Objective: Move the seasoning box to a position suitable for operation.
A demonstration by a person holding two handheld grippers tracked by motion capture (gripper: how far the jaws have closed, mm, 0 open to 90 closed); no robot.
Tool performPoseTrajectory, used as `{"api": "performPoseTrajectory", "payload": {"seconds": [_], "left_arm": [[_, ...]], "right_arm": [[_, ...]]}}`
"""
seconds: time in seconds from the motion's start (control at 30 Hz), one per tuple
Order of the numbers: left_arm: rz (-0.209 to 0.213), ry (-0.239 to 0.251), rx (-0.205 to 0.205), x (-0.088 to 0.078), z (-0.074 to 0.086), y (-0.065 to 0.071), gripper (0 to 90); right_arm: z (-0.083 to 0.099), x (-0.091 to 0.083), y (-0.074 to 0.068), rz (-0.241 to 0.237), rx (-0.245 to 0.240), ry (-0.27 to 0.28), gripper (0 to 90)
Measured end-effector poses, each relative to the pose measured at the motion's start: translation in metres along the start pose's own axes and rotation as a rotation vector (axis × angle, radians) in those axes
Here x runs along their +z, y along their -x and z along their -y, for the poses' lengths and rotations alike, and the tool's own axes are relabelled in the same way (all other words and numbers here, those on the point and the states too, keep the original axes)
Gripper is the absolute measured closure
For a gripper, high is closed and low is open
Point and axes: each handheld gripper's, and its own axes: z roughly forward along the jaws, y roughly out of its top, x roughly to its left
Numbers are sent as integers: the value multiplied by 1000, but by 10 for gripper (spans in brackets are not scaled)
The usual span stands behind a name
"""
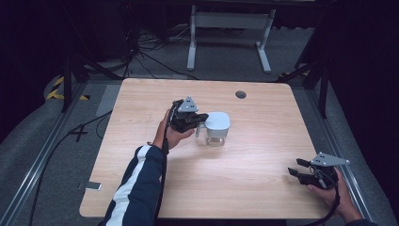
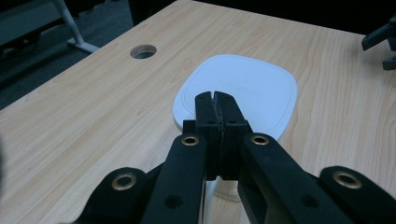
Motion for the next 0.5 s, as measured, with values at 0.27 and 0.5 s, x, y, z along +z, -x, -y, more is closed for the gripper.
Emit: {"api": "performPoseTrajectory", "payload": {"seconds": [0.27,0.5], "left_arm": [[14,4,-36,5,1,0,898],[-9,1,-31,9,-1,0,898]], "right_arm": [[-49,15,-1,-79,-38,41,656],[-117,41,-19,-142,-129,83,797]]}}
